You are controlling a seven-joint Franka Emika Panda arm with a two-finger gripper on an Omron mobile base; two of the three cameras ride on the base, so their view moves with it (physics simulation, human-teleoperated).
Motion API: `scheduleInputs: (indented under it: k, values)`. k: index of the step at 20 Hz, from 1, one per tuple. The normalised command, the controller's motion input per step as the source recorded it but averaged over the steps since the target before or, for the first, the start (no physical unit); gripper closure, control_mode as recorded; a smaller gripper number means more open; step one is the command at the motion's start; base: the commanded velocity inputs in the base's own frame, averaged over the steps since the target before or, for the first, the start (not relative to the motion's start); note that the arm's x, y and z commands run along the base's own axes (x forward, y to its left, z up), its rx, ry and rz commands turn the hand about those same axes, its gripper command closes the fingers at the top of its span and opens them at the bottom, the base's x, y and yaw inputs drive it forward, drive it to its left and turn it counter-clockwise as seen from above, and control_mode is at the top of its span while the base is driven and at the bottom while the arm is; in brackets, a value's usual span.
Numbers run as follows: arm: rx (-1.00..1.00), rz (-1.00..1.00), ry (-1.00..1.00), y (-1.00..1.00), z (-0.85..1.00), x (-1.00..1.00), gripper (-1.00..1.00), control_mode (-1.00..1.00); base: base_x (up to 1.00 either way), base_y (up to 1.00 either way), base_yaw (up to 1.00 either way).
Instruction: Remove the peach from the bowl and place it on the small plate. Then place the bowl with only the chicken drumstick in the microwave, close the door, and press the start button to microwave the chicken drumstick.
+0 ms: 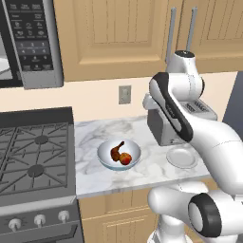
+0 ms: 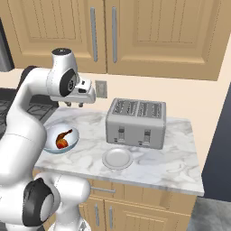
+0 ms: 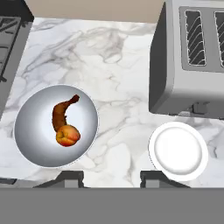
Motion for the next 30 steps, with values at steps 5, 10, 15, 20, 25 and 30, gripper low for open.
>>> scheduleInputs:
  k: [5, 10, 15, 20, 25, 30]
  values:
    - [0.0, 0.0, -0.14, 0.02, -0.01, -0.35, -1.0, -1.0, 0.0, 0.0, 0.0]
    - [-0.14, -0.01, -0.01, 0.8, -0.5, -0.26, -1.0, -1.0, 0.0, 0.0, 0.0]
    - [-0.28, -0.03, 0.12, 0.98, -0.69, 0.0, -1.0, -1.0, 0.0, 0.0, 0.0]
    - [-0.08, 0.0, 0.18, 0.74, -0.53, 0.0, -1.0, -1.0, 0.0, 0.0, 0.0]
    - [-0.04, 0.0, 0.17, 0.33, -0.39, 0.0, -1.0, -1.0, 0.0, 0.0, 0.0]
    - [0.0, 0.0, 0.11, 0.02, -0.37, 0.01, -1.0, -1.0, 0.0, 0.0, 0.0]
